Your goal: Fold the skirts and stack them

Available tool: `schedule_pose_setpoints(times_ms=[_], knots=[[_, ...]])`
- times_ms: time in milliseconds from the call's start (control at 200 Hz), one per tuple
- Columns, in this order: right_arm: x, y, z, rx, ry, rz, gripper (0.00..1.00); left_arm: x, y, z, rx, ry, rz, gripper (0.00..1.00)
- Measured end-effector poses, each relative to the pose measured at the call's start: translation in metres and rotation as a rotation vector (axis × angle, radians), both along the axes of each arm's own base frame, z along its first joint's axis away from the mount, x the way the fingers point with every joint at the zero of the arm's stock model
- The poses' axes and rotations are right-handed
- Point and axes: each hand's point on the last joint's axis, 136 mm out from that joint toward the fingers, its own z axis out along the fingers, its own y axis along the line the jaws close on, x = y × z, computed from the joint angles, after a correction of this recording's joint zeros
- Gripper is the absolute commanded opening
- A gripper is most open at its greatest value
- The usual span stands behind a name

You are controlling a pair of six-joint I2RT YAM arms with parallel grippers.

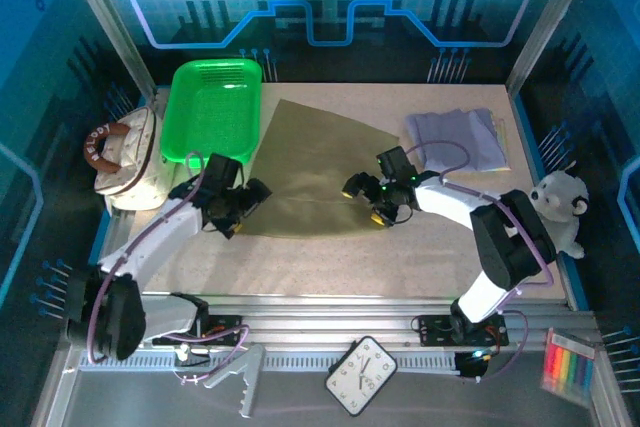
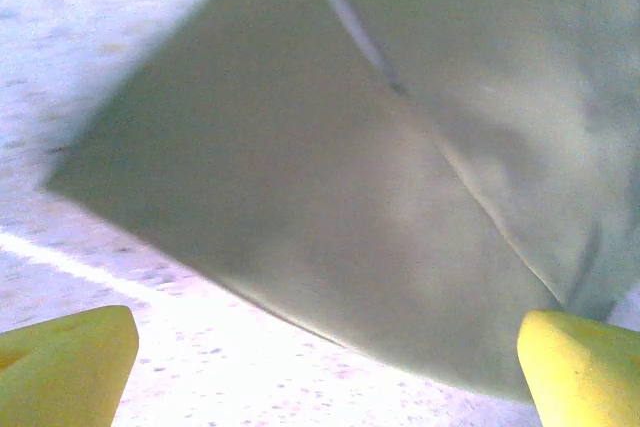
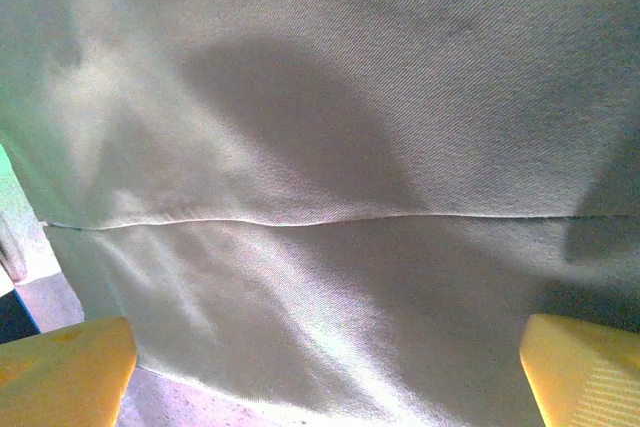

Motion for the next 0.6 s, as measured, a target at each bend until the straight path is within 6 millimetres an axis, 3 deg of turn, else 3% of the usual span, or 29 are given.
schedule_pose_setpoints(times_ms=[115, 270, 600], knots=[[0.002, -0.005, 0.001, -0.004, 0.000, -0.020, 1.00, -0.024, 0.027, -0.033, 0.010, 0.102, 0.121, 0.72], [0.005, -0.009, 0.004, -0.007, -0.008, -0.033, 1.00, -0.049, 0.043, -0.057, -0.005, 0.173, 0.230, 0.58], [0.005, -0.010, 0.004, -0.007, -0.010, -0.036, 1.00, -0.020, 0.037, -0.066, -0.084, 0.099, 0.240, 0.52]])
